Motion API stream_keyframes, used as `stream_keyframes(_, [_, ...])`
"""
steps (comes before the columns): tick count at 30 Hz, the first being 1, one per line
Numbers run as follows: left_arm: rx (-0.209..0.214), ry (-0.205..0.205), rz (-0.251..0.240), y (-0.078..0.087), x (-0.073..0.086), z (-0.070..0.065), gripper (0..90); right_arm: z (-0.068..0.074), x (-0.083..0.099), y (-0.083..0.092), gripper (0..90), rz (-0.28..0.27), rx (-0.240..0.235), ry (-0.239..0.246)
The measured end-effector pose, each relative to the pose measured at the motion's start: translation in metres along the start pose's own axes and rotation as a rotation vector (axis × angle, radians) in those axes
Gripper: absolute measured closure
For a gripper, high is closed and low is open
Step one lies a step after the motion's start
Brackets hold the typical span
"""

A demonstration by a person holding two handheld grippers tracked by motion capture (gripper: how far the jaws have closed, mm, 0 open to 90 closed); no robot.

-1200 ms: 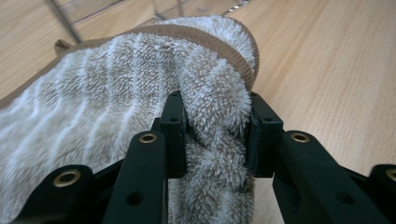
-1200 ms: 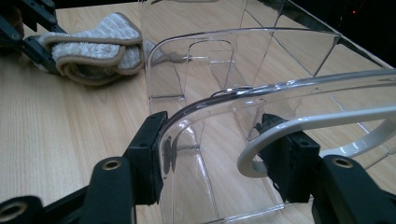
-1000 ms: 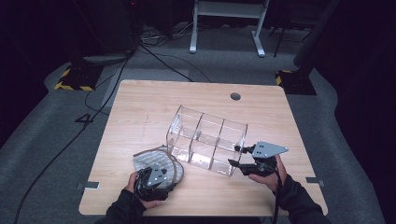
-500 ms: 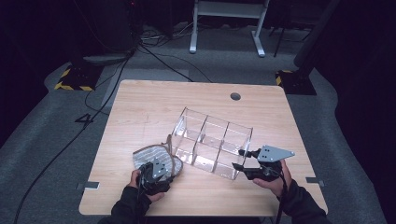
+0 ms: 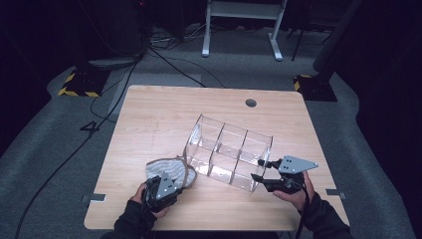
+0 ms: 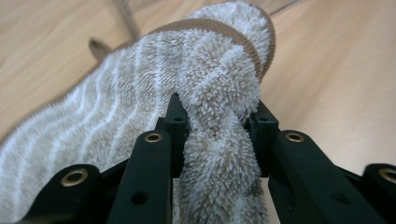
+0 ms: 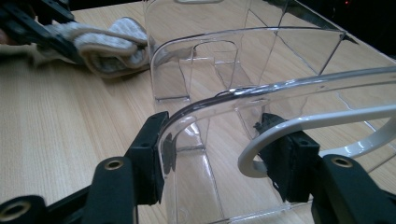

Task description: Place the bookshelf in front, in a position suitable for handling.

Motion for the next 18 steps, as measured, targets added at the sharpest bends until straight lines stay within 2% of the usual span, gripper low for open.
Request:
stream_keyframes(2, [0.023,-0.003,-0.048,0.002,-0.008,-0.003,69.3,0.000,0.000,0.000,45.6,-0.001,-0.001,-0.003])
stream_keyframes(4, [0.030,-0.014,-0.074,0.002,-0.017,-0.004,69.3,0.000,0.000,0.000,45.6,0.000,0.000,-0.003])
stream_keyframes(6, [-0.023,-0.021,-0.109,0.003,-0.024,-0.003,68.5,0.000,0.000,0.000,45.6,0.000,0.000,-0.002])
stream_keyframes(8, [-0.002,-0.024,-0.086,0.001,-0.030,-0.001,67.7,0.001,0.000,0.000,45.6,0.000,0.000,-0.001])
stream_keyframes(10, [0.001,-0.003,-0.072,-0.001,-0.034,0.001,65.8,0.001,0.000,0.000,45.6,0.002,0.000,-0.002])
stream_keyframes(12, [-0.034,0.003,-0.091,-0.002,-0.039,0.004,64.7,0.001,0.000,0.000,45.6,0.003,0.000,-0.003])
stream_keyframes(14, [-0.035,0.024,-0.109,-0.003,-0.043,0.008,65.0,0.001,0.000,0.000,45.6,0.003,-0.001,-0.002])
stream_keyframes(16, [-0.025,-0.015,-0.111,-0.005,-0.051,0.011,68.0,0.001,0.000,0.000,45.6,0.003,-0.002,-0.001])
stream_keyframes(18, [-0.024,-0.037,-0.112,-0.007,-0.056,0.011,70.0,0.001,0.000,0.000,45.6,0.005,-0.003,-0.001])
Point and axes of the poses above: each handheld gripper's, and its own axes: y roughly backward along the jaws, x roughly out of its underside, z roughly to its left, the point moved 3 cm from there along -y, roughly forward along the jaws, and after that the axes turned 15 degrees about -z, right-handed, at the moved point
